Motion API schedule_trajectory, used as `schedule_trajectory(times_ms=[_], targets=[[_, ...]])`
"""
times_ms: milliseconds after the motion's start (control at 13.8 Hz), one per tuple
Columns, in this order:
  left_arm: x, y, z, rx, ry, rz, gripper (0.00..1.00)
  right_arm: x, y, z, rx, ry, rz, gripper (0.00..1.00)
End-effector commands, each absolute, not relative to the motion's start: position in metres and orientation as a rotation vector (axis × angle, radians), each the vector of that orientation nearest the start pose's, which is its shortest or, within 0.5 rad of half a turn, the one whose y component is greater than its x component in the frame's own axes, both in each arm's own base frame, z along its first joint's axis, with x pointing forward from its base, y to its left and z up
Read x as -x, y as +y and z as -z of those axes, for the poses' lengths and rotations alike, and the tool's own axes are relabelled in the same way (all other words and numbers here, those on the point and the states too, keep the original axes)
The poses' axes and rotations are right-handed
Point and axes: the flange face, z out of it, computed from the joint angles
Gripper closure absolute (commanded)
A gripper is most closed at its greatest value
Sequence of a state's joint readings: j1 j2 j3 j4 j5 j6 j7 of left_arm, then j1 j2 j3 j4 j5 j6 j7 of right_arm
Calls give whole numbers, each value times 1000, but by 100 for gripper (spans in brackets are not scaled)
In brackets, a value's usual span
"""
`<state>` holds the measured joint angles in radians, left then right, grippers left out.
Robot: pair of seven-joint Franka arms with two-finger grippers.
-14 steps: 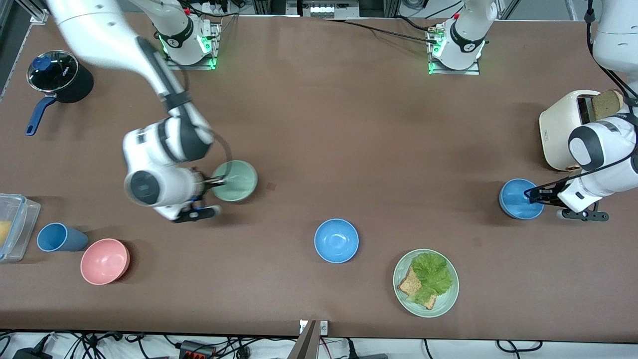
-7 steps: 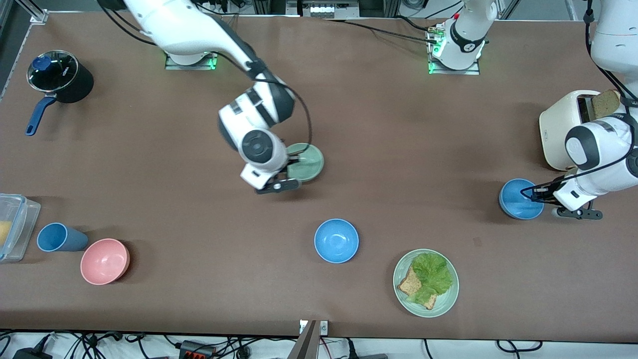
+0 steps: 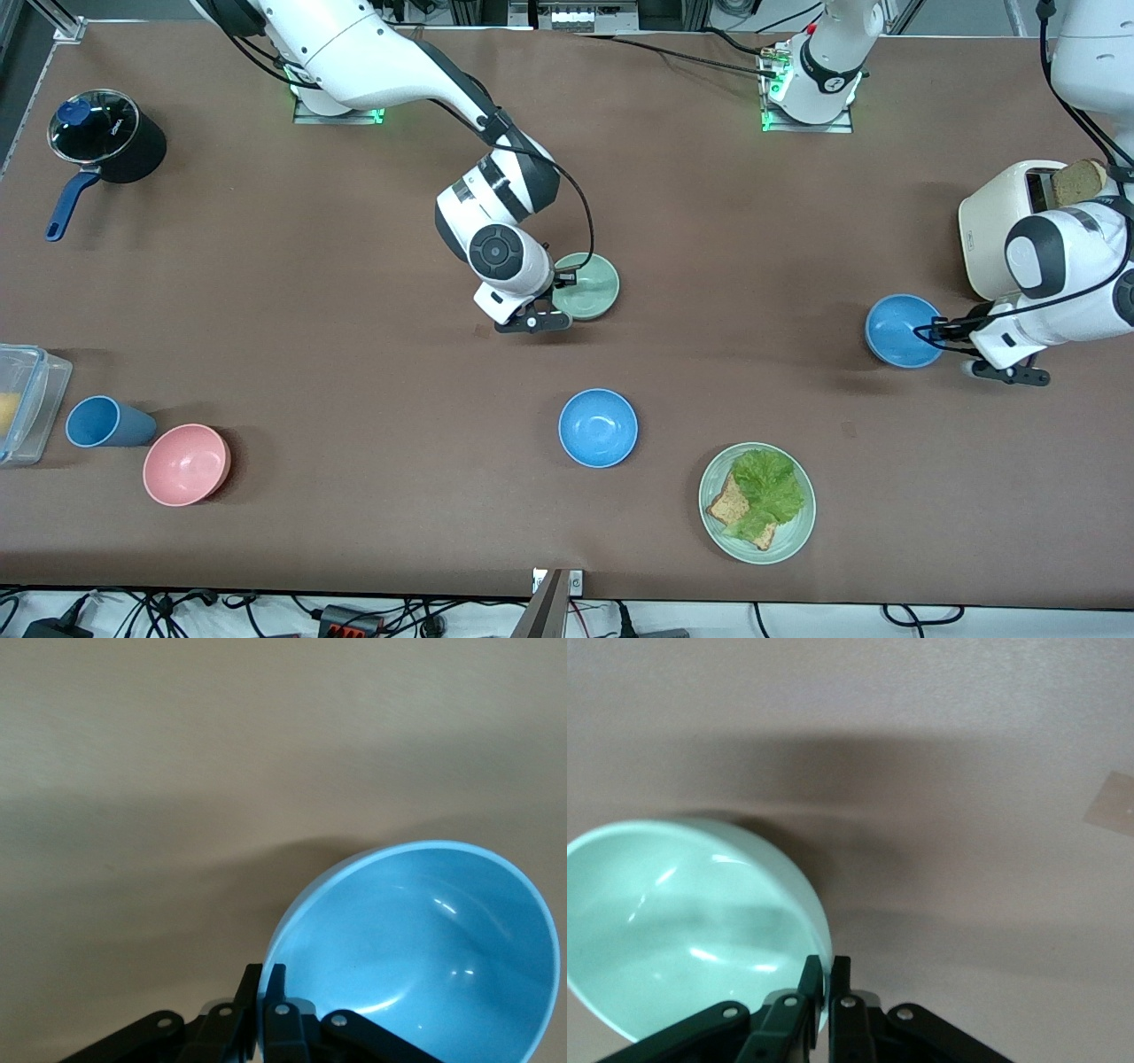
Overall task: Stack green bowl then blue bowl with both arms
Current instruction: 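Release green bowl with the right gripper while the left gripper lifts blue bowl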
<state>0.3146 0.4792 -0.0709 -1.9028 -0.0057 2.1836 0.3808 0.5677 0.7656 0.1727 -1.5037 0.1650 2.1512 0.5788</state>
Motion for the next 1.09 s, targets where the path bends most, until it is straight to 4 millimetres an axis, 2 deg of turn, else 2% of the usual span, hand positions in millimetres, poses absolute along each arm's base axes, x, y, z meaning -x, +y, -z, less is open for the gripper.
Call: schedule_trajectory(times_ms=[0,73,145,218,291,436,581,654,726,799,872,1017], targets=[[-584,137,-271,3224,267,-324,99,-544,462,-248,2975,36,-337,0],[-582,137,-282,3227,288,-324,99,-554,455,-266,2982,49,-345,0],[-584,116,-302,3235,386,-310,99,-568,442,-296,2999,53,-320,0],[-580,107,-317,3264,407,-336,99,-577,429,-322,3029,47,-289,0],[-577,93,-333,3290,428,-361,99,-590,408,-348,3066,63,-236,0],[-574,55,-365,3292,523,-365,99,-608,368,-398,3082,138,-154,0],[-568,-1,-410,3298,635,-351,99,-627,314,-441,3067,250,-95,0],[-569,-24,-421,3305,669,-352,99,-634,286,-454,3065,301,-100,0],[-572,-61,-439,3325,666,-326,99,-642,260,-464,3061,327,-97,0],[-574,-89,-446,3340,618,-325,99,-648,231,-475,3057,330,-88,0],[-571,-115,-450,3348,544,-328,99,-653,210,-483,3053,335,-79,0],[-564,-163,-451,3376,382,-352,99,-666,152,-494,3039,352,-50,0]])
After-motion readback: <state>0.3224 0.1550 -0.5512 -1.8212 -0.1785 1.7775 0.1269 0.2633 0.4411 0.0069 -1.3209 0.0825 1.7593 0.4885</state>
